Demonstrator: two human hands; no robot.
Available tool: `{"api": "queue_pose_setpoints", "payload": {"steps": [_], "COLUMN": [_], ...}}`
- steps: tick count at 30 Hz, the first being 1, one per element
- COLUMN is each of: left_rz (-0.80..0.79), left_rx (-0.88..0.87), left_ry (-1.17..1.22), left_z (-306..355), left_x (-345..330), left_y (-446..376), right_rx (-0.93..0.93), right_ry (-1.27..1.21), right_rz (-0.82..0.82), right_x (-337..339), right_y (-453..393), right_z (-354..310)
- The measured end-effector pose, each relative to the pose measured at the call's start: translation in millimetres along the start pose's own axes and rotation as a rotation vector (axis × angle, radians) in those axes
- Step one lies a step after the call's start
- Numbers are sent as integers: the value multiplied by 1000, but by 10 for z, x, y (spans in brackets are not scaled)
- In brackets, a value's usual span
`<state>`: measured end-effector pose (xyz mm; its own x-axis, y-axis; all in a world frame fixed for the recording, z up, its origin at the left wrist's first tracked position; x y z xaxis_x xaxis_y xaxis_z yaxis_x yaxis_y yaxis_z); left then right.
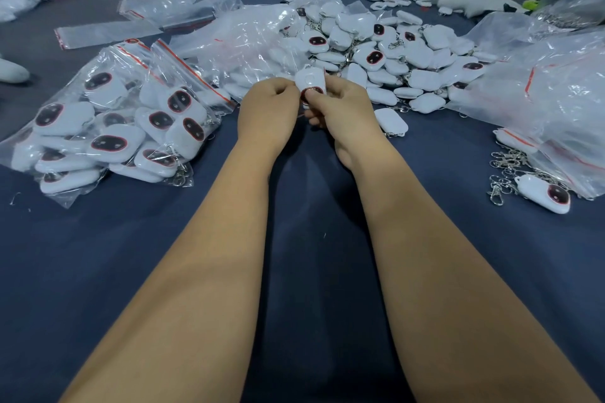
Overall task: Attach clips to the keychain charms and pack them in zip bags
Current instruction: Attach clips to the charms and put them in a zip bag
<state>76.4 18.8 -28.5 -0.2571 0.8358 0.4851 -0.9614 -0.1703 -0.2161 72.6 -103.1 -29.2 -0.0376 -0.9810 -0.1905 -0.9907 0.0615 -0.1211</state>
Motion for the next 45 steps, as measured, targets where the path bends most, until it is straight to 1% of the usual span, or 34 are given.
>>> {"api": "queue_pose_setpoints", "payload": {"steps": [6,12,20,22,25,28,31,36,40,43,45], "left_rz": [-2,-10,-13,4,30,60,33,-2,-21,-22,-36], "left_rx": [-11,2,-10,3,56,86,87,69,87,125,105], "left_ry": [21,50,72,68,139,163,223,170,188,220,219], "left_z": [-20,-30,-21,-32,-57,-49,-19,18,19,29,40], "left_x": [-1,2,2,11,14,36,40,34,28,34,28], "left_y": [-10,-10,-8,-15,-35,-27,5,41,14,27,35], "right_rx": [-35,-66,-8,-1,16,46,75,41,-4,-30,-32], "right_ry": [-131,-161,-114,-128,-151,-69,-16,109,174,168,166], "right_rz": [-3,36,72,79,73,91,48,-56,-83,-93,-95], "right_x": [-10,8,33,37,24,51,46,-17,-5,1,-1], "right_y": [19,19,19,14,14,29,34,42,26,3,0], "right_z": [-20,-18,-35,-39,-61,-81,-86,-65,-36,-12,-8]}}
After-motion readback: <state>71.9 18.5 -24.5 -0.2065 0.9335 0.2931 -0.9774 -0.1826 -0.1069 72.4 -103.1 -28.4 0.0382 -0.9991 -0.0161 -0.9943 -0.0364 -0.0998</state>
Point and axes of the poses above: each hand's wrist, its own y-axis away from the middle knuckle, its own x-axis out of the back of the hand, z = x × y, the point moved 6 cm from there along -y, towards the middle knuckle, and after that the axes turned 12 degrees about -y, right-handed, at the moved point
